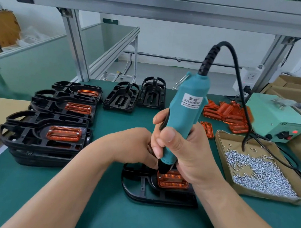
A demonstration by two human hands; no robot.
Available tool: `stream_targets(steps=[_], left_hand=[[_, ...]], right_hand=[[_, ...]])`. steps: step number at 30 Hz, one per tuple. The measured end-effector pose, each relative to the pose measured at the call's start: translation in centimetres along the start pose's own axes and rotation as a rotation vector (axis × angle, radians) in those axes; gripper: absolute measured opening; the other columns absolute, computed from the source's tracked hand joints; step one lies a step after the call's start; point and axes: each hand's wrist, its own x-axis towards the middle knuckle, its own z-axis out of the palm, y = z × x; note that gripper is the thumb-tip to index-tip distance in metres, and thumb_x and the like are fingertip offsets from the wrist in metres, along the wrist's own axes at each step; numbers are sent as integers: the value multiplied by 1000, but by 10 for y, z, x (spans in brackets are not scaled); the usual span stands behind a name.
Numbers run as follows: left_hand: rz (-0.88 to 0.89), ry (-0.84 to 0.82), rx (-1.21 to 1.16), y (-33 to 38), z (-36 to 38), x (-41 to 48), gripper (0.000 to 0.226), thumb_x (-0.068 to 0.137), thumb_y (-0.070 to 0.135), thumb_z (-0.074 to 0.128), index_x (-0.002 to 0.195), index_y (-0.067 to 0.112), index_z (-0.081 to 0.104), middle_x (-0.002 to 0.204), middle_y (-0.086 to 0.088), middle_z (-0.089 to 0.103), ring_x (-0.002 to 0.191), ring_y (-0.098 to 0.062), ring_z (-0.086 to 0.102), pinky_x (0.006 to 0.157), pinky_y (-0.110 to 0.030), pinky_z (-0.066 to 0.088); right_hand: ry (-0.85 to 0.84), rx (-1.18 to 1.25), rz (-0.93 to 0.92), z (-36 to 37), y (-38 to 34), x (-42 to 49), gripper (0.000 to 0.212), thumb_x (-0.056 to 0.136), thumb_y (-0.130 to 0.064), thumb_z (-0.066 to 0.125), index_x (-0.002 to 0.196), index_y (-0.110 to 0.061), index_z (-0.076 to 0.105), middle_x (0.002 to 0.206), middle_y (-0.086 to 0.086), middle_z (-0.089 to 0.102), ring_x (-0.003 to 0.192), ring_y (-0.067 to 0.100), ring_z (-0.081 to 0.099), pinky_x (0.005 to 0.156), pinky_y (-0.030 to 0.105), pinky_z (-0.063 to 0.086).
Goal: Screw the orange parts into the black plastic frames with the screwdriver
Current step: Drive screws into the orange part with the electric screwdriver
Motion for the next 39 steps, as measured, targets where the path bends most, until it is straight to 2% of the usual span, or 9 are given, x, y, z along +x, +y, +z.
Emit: stream_targets(steps=[3, 5, 9, 15, 19, 25, 30, 35, 39], left_hand=[[-4, -8, 6, 1, 0, -1, 15, 77, 34, 79, 80, 26, 66, 88, -6, 70, 89, -29, 68, 86, -51, 58], [-3, -11, 15, 0, 0, -1, 15, 76, 35, 76, 73, 32, 62, 80, 2, 66, 80, -23, 64, 79, -43, 59], [-15, 2, 16, 0, 1, 0, 27, 79, 31, 76, 62, 39, 57, 70, 11, 57, 68, -12, 54, 66, -30, 45], [-17, 26, 71, 4, 3, -3, 23, 80, 35, 76, 68, 30, 58, 82, -5, 65, 80, -28, 63, 79, -46, 57], [-5, 28, 99, 9, 6, -5, 24, 80, 33, 70, 64, 29, 52, 71, 2, 58, 68, -21, 54, 68, -42, 54], [-7, 25, 135, 13, 7, -7, 21, 80, 34, 72, 72, 23, 56, 76, -3, 64, 78, -29, 65, 75, -49, 57], [0, 34, 152, 15, 8, -9, 26, 81, 33, 72, 66, 28, 51, 70, 5, 58, 73, -24, 60, 74, -47, 56], [-6, 32, 148, 16, 8, -9, 25, 82, 38, 76, 73, 26, 56, 78, 1, 65, 82, -26, 67, 80, -48, 59], [-3, 28, 140, 15, 8, -8, 26, 82, 34, 75, 69, 31, 53, 73, 4, 61, 72, -22, 61, 71, -44, 57]], right_hand=[[-2, 1, -46, 1, 0, -2, 50, 91, -52, 78, 113, -9, 63, 69, 8, 56, 56, 31, 49, 63, 41, 43], [-13, -23, -72, 1, 0, -4, 45, 93, -51, 78, 113, -12, 64, 70, 8, 58, 55, 32, 52, 61, 43, 44], [-26, -84, -103, -1, -3, -6, 44, 94, -50, 76, 110, -11, 65, 71, 7, 60, 57, 33, 56, 66, 40, 48], [32, -81, -101, 0, -4, -7, 37, 95, -49, 77, 111, -17, 67, 70, 4, 61, 57, 32, 57, 61, 45, 47], [31, -77, -102, 1, -4, -8, 39, 95, -51, 76, 111, -17, 67, 70, 6, 61, 56, 32, 57, 58, 40, 47], [-6, 17, -52, -1, -7, -6, 38, 94, -45, 79, 106, -11, 66, 67, 12, 55, 53, 31, 53, 59, 37, 45], [-47, 8, -60, 0, -12, -6, 34, 93, -40, 80, 101, -10, 66, 65, 11, 55, 50, 31, 53, 59, 37, 47], [48, -34, -71, 6, -14, -4, 42, 94, -48, 77, 94, -8, 62, 66, 8, 55, 52, 29, 53, 56, 37, 48], [-14, -9, -72, 2, -14, -5, 36, 95, -40, 78, 93, -7, 63, 64, 11, 54, 50, 30, 52, 57, 35, 47]])
